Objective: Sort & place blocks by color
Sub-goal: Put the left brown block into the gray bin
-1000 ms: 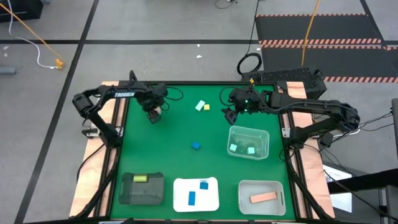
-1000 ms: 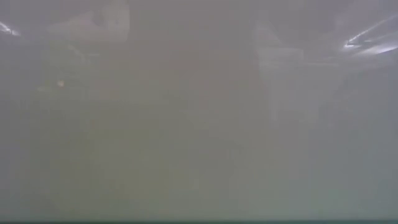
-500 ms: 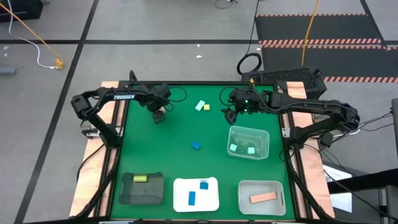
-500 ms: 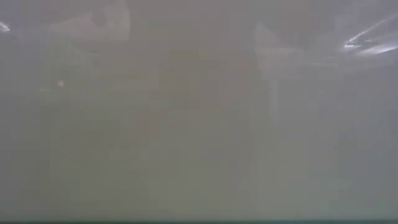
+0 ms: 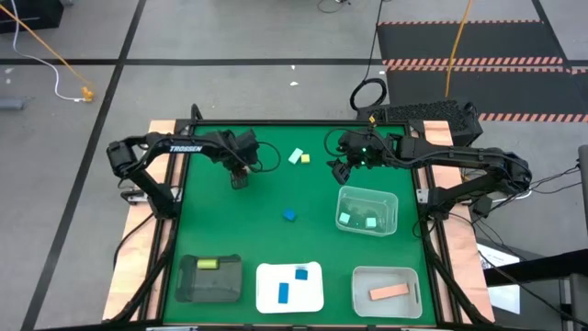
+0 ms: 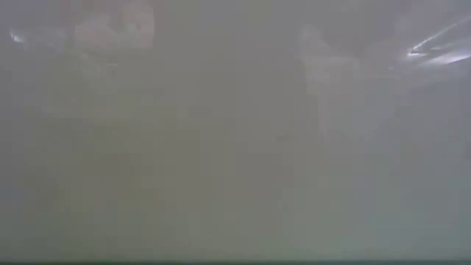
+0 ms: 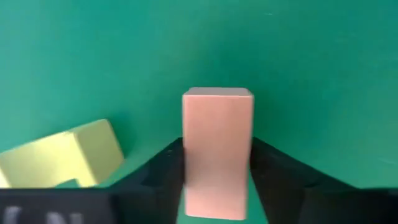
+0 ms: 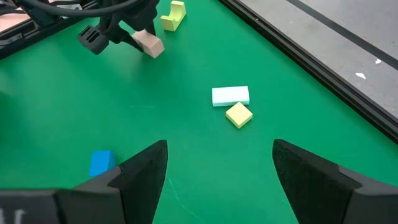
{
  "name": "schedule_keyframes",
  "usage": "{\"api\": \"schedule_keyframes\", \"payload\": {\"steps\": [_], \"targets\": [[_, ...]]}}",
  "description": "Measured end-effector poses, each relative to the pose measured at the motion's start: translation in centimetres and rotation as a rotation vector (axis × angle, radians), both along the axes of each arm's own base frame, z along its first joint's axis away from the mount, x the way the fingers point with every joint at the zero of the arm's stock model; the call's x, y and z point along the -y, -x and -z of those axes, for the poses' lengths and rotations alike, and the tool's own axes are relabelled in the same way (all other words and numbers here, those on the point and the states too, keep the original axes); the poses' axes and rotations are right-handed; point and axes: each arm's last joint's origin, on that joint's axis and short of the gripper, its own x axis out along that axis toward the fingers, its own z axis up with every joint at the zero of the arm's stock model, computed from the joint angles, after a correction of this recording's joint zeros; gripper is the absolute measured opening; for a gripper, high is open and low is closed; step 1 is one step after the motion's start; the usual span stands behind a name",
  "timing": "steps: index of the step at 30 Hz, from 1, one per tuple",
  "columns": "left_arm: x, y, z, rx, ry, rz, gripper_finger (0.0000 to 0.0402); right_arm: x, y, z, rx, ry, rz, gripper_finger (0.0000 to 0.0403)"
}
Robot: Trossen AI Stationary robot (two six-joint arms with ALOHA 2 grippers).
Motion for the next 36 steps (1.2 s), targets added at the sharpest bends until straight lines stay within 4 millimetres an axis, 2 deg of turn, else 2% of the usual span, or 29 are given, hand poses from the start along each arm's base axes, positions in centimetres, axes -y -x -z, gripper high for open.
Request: {"api": "schedule_keyframes", "payload": {"steps": [2, 7, 13, 18, 22, 24, 28, 32, 36], "targets": [[0.0, 0.0, 0.0, 0.007, 0.017, -0.031, 0.0131, 0.0, 0.0, 0.0, 0.000, 0.000, 0.000, 0.0283], [0.2, -0.1, -0.1, 0.054, 0.103, -0.167, 0.0130, -0.1, 0.0, 0.0, 0.017, -0.041, 0.022, 0.0283], [0.9, -0.3, -0.6, 0.096, 0.141, -0.248, 0.0130, -0.5, -0.1, 0.0, 0.065, -0.214, -0.022, 0.0283], [2.2, -0.7, -3.3, 0.240, 0.104, -0.252, 0.0130, -0.6, -0.4, -0.3, 0.128, -0.301, 0.001, 0.0283], [4.0, -1.4, -6.2, 0.439, 0.067, -0.217, 0.0130, -0.4, -1.2, -0.6, 0.255, -0.394, 0.082, 0.0283], [5.1, -2.0, -7.8, 0.560, 0.021, -0.169, 0.0130, -0.3, -1.8, -0.3, 0.340, -0.478, 0.110, 0.0283], [7.4, -3.0, -10.2, 0.748, -0.079, -0.096, 0.0130, -0.3, -3.6, 1.0, 0.486, -0.670, 0.042, 0.0283], [9.4, -3.9, -11.3, 0.865, -0.098, -0.050, 0.0130, -0.5, -5.4, 2.3, 0.559, -0.754, 0.007, 0.0284], [11.0, -4.4, -11.3, 0.886, -0.095, -0.040, 0.0130, -0.8, -6.6, 3.2, 0.582, -0.794, -0.028, 0.0291]]}}
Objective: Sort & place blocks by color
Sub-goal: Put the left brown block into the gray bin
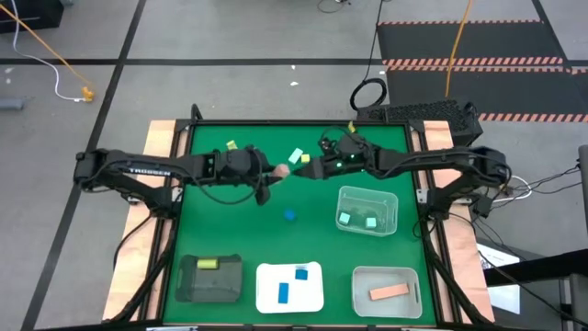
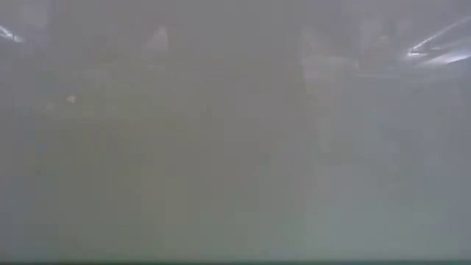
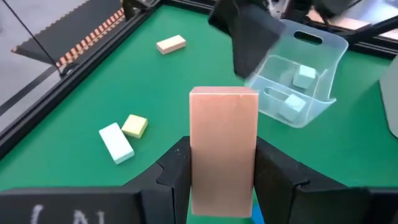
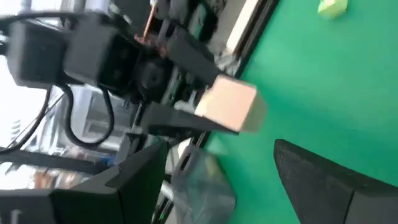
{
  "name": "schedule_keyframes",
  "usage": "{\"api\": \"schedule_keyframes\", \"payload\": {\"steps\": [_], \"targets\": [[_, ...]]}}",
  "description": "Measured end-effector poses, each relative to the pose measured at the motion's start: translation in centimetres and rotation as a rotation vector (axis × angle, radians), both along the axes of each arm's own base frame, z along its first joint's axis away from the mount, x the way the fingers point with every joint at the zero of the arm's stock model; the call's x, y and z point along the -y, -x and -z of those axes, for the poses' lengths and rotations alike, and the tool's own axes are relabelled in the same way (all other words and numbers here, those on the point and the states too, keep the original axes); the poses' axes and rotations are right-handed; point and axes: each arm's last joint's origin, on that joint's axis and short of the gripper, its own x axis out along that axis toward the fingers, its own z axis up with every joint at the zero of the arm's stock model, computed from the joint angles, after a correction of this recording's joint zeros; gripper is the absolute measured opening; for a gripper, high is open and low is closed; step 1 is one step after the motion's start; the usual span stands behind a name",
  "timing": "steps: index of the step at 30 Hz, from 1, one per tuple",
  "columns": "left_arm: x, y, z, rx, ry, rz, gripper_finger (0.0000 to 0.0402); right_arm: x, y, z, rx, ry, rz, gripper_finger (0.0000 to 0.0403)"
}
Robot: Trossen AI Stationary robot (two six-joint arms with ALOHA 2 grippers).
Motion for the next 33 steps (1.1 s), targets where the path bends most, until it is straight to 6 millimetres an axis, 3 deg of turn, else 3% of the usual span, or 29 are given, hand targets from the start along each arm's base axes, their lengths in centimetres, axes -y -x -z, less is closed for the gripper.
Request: {"api": "schedule_keyframes", "payload": {"steps": [5, 13, 21, 27, 33], "targets": [[1.1, -0.3, 0.1, -0.001, -0.038, 0.000, 0.0130, 0.0, -0.9, 1.6, -0.042, -0.066, -0.019, 0.0304], [1.7, -1.0, 0.8, -0.049, -0.089, 0.020, 0.0130, 0.0, -1.5, 2.4, -0.048, -0.112, 0.001, 0.0311], [1.6, -3.6, -0.1, -0.132, -0.188, 0.090, 0.0130, 0.2, -1.5, 2.4, -0.047, -0.112, 0.058, 0.0309], [1.5, -5.4, -1.2, -0.158, -0.240, 0.125, 0.0130, 0.1, -1.4, 2.8, -0.087, -0.119, 0.060, 0.0289], [1.4, -5.4, -1.7, -0.173, -0.268, 0.112, 0.0130, -0.3, -1.5, 2.7, -0.093, -0.133, 0.054, 0.0240]]}}
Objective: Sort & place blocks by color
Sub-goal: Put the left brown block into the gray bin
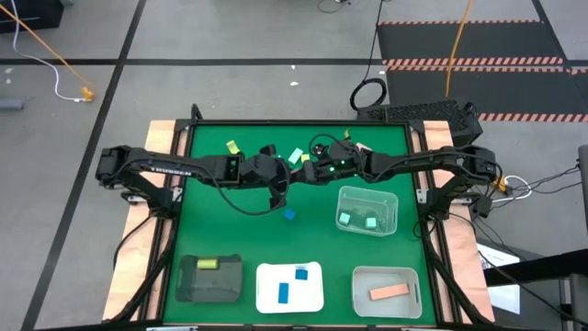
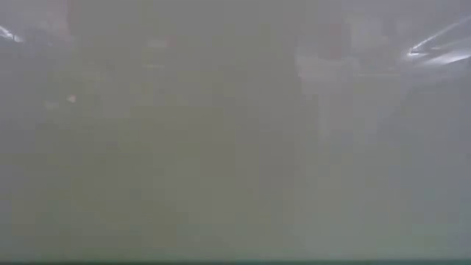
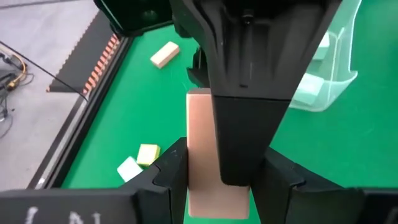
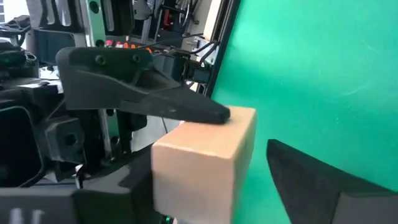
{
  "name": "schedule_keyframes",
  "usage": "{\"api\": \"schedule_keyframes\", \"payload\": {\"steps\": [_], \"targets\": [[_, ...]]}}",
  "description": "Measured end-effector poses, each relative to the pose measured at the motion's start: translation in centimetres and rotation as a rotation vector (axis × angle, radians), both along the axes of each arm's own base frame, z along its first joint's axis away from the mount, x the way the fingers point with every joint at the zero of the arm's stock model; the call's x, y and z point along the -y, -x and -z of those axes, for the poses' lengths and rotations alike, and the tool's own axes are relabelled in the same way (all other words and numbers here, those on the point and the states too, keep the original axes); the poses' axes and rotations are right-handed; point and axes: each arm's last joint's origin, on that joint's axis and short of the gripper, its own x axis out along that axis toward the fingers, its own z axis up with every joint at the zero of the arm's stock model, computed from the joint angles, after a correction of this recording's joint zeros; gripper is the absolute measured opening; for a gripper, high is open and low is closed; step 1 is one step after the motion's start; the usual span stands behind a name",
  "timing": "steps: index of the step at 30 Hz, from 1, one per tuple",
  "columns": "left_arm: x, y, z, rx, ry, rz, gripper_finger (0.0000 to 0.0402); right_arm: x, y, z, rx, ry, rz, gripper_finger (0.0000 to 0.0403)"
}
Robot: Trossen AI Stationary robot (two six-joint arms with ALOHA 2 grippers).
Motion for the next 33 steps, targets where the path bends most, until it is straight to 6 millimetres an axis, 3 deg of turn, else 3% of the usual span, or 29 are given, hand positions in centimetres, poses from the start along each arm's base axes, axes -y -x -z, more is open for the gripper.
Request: {"api": "schedule_keyframes", "payload": {"steps": [8, 13, 17, 24, 28, 33], "targets": [[0.5, 0.0, 0.2, -0.010, 0.014, 0.015, 0.0138, 0.0, 0.0, 0.1, -0.015, -0.001, -0.014, 0.0119], [0.6, -0.1, 0.0, 0.041, 0.090, -0.036, 0.0217, -0.1, 0.3, 0.4, -0.044, 0.024, -0.050, 0.0116], [0.6, -0.1, 0.0, 0.061, 0.153, -0.084, 0.0257, 0.0, 1.5, 0.0, -0.110, 0.074, -0.072, 0.0116], [0.6, 0.3, 0.4, 0.022, 0.217, -0.139, 0.0271, -1.0, 4.7, -2.7, -0.161, 0.205, -0.175, 0.0116], [0.5, 0.6, 0.8, -0.018, 0.240, -0.172, 0.0272, -3.2, 7.1, -4.3, -0.180, 0.215, -0.308, 0.0116], [-0.1, 0.9, 1.1, -0.049, 0.266, -0.219, 0.0273, -6.6, 10.5, -4.7, -0.324, 0.161, -0.486, 0.0116]]}}
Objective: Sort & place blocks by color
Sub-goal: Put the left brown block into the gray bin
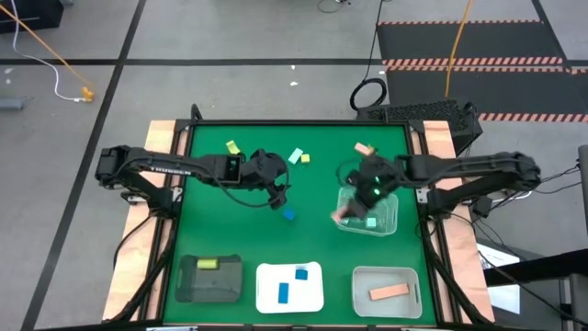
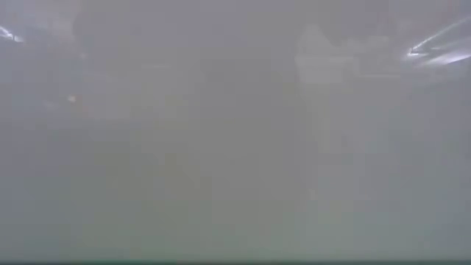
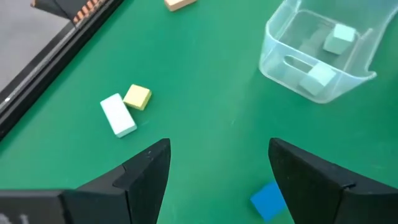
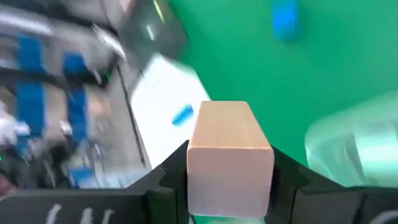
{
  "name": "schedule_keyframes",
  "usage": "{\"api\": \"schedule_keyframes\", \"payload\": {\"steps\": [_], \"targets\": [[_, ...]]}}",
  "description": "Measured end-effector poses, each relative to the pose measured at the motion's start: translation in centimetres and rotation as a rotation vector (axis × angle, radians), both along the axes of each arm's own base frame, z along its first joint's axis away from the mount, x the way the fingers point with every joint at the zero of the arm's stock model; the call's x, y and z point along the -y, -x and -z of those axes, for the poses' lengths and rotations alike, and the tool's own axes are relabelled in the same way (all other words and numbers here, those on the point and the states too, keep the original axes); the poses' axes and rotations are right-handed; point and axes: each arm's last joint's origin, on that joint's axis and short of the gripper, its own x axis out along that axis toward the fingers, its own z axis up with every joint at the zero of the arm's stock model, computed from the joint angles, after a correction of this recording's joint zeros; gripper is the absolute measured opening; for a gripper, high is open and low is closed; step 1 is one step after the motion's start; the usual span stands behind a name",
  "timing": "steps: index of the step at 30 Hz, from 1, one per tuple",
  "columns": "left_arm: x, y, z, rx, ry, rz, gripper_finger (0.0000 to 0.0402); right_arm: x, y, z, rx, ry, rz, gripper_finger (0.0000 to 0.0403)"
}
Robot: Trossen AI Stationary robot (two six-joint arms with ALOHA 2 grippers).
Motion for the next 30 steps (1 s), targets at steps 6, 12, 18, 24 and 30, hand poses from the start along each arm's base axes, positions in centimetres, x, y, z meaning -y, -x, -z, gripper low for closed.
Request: {"api": "schedule_keyframes", "payload": {"steps": [6, 12, 18, 24, 30], "targets": [[-0.7, 0.1, 0.0, 0.006, 0.022, -0.046, 0.0273, -4.5, 3.1, 0.6, -0.239, -0.048, -0.176, 0.0116], [-1.0, 0.1, 0.0, 0.018, 0.048, -0.081, 0.0273, -8.2, 4.3, 0.6, -0.311, -0.107, -0.267, 0.0116], [-1.0, 0.1, 0.0, 0.024, 0.063, -0.096, 0.0273, -9.8, 5.2, 0.6, -0.332, -0.100, -0.323, 0.0125], [-1.0, 0.1, 0.0, 0.032, 0.081, -0.115, 0.0273, -11.2, 6.0, 0.8, -0.309, -0.078, -0.421, 0.0122], [-1.0, 0.1, 0.1, 0.035, 0.101, -0.137, 0.0273, -13.1, 6.8, 2.7, -0.206, -0.052, -0.575, 0.0123]]}}
